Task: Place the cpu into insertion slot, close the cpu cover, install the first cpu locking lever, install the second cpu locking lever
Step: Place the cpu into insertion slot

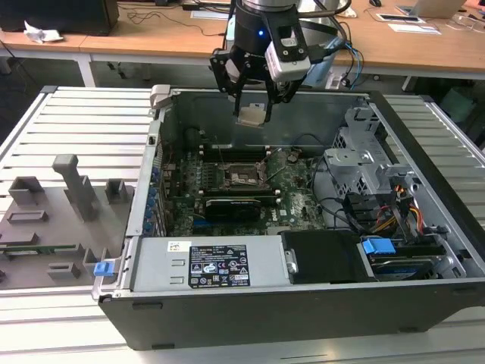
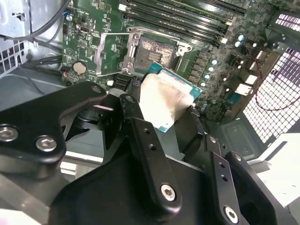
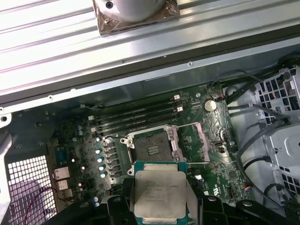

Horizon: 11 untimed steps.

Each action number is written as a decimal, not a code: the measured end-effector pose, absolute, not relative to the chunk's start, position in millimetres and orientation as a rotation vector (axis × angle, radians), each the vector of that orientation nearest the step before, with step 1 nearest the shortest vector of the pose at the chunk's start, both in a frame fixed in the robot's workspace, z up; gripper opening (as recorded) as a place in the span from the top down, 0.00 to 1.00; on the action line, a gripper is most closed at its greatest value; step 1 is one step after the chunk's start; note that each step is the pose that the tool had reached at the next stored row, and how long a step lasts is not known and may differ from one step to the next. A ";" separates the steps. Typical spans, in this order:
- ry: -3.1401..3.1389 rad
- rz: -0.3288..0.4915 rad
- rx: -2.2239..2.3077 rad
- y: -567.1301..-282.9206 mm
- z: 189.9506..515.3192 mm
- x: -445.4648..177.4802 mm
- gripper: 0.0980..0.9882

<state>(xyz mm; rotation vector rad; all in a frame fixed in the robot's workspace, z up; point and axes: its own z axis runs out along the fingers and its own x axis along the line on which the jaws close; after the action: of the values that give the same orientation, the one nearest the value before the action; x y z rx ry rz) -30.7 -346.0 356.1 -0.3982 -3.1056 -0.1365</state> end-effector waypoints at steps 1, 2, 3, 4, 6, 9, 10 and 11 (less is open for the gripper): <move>-3.104 -0.136 -0.415 -345.9 355.7 -30.7 0.51; -3.102 -0.136 -0.430 -346.0 355.6 -30.7 0.51; -3.101 -0.136 -0.445 -346.0 355.4 -30.7 0.51; -3.098 -0.136 -0.464 -346.0 355.3 -30.7 0.51; -3.096 -0.137 -0.481 -346.0 355.2 -30.7 0.51; -3.093 -0.137 -0.509 -345.9 355.2 -30.7 0.51; -3.091 -0.137 -0.519 -345.9 355.1 -30.7 0.51; -3.089 -0.137 -0.534 -345.9 355.1 -30.7 0.51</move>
<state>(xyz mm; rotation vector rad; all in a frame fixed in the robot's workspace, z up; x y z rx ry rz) -30.7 -345.9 355.1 -0.5341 -3.0890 -0.1369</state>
